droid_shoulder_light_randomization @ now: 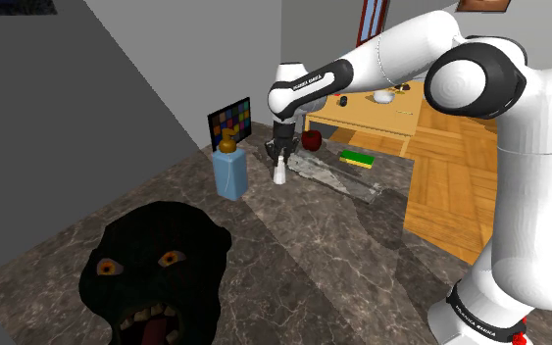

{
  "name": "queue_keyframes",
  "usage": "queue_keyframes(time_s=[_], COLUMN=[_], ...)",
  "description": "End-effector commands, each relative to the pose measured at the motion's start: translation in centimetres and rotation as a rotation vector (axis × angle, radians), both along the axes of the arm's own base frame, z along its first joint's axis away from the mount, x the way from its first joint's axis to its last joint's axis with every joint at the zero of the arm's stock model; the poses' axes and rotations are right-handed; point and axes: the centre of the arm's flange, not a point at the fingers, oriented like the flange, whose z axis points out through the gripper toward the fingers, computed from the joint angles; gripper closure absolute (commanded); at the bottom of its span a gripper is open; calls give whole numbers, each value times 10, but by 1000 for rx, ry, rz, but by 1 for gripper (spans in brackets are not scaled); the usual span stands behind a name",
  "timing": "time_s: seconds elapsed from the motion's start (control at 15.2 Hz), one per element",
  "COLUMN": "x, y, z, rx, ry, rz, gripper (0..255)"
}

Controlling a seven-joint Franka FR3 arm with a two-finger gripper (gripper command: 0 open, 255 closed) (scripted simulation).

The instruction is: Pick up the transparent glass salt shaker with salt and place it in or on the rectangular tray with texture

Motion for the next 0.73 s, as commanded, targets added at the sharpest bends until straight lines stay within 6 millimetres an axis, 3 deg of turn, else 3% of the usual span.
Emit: queue_keyframes(time_s=[0.0, 0.66], x=[0, 0], y=[0, 0], z=[0, 47], rx=[0, 0], ry=[0, 0], rz=[0, 0], gripper=[255, 255])
